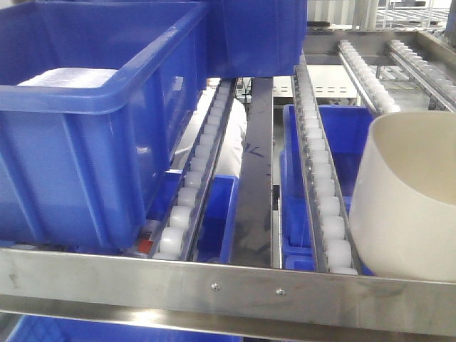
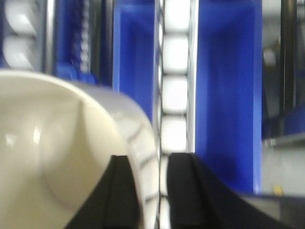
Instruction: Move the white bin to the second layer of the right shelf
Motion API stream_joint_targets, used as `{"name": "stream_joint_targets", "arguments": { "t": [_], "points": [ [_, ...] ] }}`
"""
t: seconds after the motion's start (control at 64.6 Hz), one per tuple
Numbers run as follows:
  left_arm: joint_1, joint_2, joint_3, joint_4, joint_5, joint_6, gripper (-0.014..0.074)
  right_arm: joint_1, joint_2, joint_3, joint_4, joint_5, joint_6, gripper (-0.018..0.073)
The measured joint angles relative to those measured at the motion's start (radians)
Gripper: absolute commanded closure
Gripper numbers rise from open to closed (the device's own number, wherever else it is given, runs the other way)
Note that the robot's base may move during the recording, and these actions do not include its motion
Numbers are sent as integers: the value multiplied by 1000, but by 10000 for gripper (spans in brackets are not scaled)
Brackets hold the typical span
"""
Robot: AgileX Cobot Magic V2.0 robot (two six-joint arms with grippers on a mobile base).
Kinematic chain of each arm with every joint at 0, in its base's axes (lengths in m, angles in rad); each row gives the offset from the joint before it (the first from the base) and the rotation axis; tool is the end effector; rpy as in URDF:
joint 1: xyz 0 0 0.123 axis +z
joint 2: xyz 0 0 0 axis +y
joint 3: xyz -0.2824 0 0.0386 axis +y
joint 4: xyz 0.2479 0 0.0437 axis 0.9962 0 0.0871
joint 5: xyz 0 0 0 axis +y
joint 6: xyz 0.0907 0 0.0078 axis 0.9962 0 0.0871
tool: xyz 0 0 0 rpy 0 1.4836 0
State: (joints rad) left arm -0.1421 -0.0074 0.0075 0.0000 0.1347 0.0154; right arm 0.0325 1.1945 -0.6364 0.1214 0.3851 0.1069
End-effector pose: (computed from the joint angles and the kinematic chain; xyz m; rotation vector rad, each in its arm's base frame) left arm 0.0556 -0.0080 0.1987 0.1274 1.6143 -0.0977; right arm 0.2250 0.0115 0.2370 0.2062 2.4214 0.1693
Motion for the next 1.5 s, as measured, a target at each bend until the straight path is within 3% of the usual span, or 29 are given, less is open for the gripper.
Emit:
{"name": "stream_joint_targets", "arguments": {
  "t": [0.34,0.573,0.789,1.068,1.501],
  "points": [
    [0,0,0,0,0,0,512,0,-205,47,2,-34,0,270],
    [0,0,0,0,0,0,512,0,-408,192,-27,-56,0,520],
    [0,0,0,0,0,0,512,0,-677,283,-39,-109,0,503],
    [0,0,0,0,0,0,512,0,-964,391,-121,-310,0,503],
    [0,0,0,0,0,0,512,0,-1000,409,-128,-311,0,503]
  ]
}}
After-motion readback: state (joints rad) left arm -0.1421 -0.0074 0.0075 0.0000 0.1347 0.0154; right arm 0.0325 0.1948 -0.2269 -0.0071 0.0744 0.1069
